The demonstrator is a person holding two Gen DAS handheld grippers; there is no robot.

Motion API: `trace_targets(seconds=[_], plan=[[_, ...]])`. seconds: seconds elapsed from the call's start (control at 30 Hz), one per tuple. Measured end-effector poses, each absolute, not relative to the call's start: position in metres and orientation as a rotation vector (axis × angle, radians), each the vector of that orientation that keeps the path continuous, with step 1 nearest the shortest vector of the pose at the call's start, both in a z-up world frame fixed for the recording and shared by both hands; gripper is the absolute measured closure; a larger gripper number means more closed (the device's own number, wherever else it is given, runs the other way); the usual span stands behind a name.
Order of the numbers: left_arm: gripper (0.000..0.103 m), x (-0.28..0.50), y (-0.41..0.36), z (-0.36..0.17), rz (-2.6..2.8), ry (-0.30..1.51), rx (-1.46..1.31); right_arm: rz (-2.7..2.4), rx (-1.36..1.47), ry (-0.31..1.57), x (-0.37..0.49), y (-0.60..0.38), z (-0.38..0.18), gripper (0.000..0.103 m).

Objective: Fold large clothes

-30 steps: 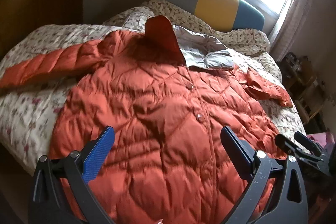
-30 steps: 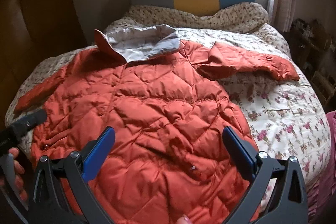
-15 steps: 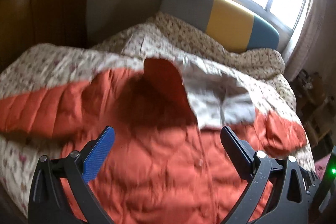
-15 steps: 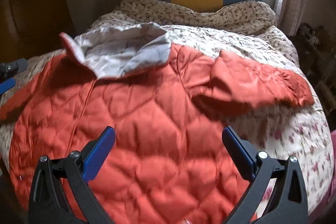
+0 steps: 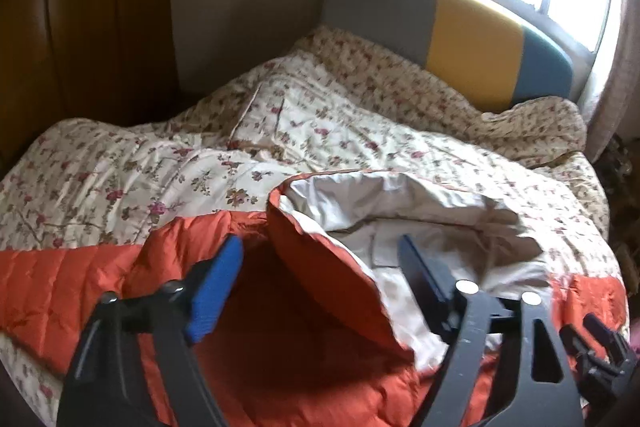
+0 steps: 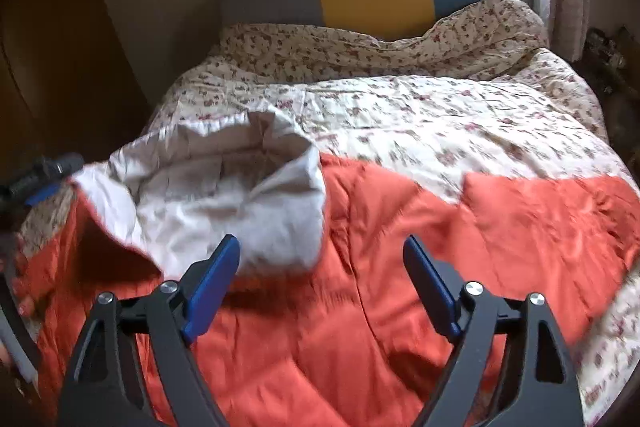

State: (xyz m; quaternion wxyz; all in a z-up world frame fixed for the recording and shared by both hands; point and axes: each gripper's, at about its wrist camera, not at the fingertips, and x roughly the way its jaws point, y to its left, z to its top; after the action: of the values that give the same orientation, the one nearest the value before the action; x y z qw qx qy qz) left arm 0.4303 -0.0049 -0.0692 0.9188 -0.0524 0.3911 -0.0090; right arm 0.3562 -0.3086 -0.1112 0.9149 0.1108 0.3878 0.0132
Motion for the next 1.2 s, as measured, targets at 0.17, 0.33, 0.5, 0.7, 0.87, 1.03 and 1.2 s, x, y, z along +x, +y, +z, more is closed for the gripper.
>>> trace_targets(seconds=[0.17,0.33,0.5,0.7,0.87,1.03,1.2], plan=[[0.056,0.44,0.0,-0.097,-0.061,0.845,-0.077,0.062,0.33,0.84,0.388,-0.321,-0.136,0.041],[0.081,0.43,0.013,-0.111,-0.051,0.865,-0.066,0.11,0.361,0.855,0.396,-0.323,-0.142,0.089],[0.086,0.408,0.039,-0.124,-0.04,0.879,-0.116,0.074,0.184,0.831,0.373,-0.311,-0.133,0.094],[0.086,0.383,0.066,-0.15,-0.012,0.905,-0.2,-0.014,0.195,0.905,0.36,-0.328,-0.164,0.095],[0.086,0.374,0.074,-0.16,-0.026,0.882,-0.23,-0.034,0.228,0.894,0.36,-0.339,-0.177,0.093],[0.074,0.356,0.087,-0.149,-0.023,0.853,-0.299,-0.013,0.26,0.844,0.353,-0.345,-0.184,0.092],[0.049,0.321,0.081,-0.1,0.048,0.634,-0.27,-0.019,0.251,0.813,0.345,-0.34,-0.185,0.09]])
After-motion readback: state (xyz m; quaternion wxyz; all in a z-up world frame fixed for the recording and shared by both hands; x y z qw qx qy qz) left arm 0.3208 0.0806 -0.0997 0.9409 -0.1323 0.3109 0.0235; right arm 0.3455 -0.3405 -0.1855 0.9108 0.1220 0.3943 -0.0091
